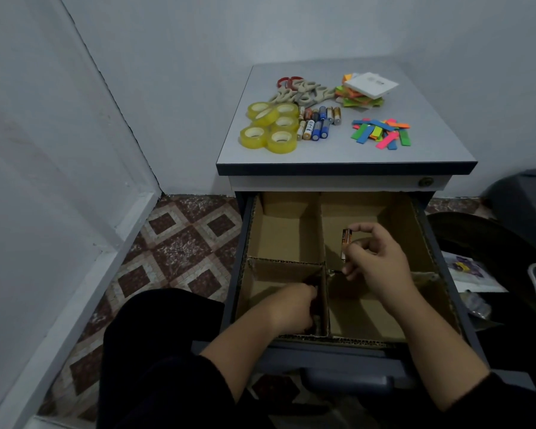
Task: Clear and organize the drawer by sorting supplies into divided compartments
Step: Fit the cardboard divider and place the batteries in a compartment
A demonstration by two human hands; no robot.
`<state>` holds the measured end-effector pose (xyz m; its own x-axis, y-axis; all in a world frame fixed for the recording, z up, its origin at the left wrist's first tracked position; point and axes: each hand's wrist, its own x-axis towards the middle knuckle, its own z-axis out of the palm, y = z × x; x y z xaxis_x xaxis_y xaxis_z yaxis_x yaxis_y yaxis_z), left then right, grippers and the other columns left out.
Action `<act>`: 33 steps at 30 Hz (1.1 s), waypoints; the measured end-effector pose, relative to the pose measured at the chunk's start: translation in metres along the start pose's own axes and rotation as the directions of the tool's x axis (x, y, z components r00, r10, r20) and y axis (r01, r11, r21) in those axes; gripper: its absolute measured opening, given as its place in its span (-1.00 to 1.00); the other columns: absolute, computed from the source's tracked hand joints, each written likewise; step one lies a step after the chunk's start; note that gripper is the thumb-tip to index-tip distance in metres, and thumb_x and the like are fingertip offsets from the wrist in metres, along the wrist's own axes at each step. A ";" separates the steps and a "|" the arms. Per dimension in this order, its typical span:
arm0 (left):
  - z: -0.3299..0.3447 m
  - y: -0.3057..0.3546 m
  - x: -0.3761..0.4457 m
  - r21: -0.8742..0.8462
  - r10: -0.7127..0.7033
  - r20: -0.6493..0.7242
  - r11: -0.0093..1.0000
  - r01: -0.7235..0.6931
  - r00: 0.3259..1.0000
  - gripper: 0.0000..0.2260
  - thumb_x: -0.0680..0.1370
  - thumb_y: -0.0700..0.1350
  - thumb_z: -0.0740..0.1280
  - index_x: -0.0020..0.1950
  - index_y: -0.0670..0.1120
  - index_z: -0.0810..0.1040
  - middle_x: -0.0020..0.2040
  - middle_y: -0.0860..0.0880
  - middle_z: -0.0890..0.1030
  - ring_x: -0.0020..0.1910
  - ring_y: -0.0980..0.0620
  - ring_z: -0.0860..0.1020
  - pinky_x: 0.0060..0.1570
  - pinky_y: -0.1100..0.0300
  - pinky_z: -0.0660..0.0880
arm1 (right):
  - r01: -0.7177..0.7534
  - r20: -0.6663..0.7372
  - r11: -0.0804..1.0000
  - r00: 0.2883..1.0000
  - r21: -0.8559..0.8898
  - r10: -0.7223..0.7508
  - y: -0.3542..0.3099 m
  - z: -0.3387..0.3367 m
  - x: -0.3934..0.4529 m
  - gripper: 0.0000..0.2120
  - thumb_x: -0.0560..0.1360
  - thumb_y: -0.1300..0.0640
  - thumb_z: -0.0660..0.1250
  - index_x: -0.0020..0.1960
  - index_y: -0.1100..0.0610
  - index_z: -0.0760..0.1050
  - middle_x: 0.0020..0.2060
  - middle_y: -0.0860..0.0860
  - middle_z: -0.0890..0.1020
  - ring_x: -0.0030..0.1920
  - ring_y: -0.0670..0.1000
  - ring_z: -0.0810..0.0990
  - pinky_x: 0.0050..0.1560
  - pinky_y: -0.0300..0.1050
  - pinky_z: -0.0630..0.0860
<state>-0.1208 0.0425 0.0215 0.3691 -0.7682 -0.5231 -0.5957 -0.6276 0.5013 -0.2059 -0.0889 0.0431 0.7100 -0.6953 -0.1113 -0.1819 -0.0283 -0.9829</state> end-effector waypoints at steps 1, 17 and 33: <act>-0.001 0.000 0.000 0.003 0.008 -0.006 1.000 -0.008 1.000 -0.76 0.52 -0.32 0.27 0.19 -0.24 0.47 0.08 -0.21 0.57 0.02 -0.13 0.54 -0.19 0.21 0.38 | -0.002 -0.002 1.000 1.000 0.001 0.002 0.000 0.000 0.000 -0.72 0.51 0.31 0.31 0.01 -0.08 0.45 -0.21 0.11 0.57 -0.41 -0.03 0.59 -0.40 -0.19 0.56; -0.047 -0.032 -0.012 -0.792 -0.413 -0.605 0.400 -0.461 0.681 -0.90 0.55 -0.39 0.25 -0.09 -0.21 0.44 -0.26 -0.17 0.61 -0.47 0.08 0.55 -0.45 0.27 0.53 | 0.310 0.419 0.582 0.906 -0.752 0.057 -0.029 0.040 -0.035 -0.77 0.48 0.09 0.36 0.10 -0.07 0.42 -0.06 -0.06 0.59 -0.07 -0.02 0.60 -0.18 -0.14 0.54; -0.045 -0.035 -0.012 -0.801 -0.438 -0.598 0.358 -0.480 0.671 -0.93 0.56 -0.37 0.25 -0.04 -0.22 0.44 -0.24 -0.18 0.60 -0.47 0.12 0.54 -0.43 0.29 0.52 | 0.146 0.469 0.606 0.778 -0.782 0.417 -0.032 0.060 0.002 -0.92 0.44 0.24 0.44 -0.14 0.08 0.61 -0.19 -0.01 0.66 -0.18 -0.04 0.61 -0.15 -0.17 0.57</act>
<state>-0.0727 0.0674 0.0410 0.9353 -0.3164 -0.1584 0.1809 0.0427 0.9826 -0.1585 -0.0463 0.0659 0.7958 -0.2160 -0.5657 -0.5384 -0.6799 -0.4978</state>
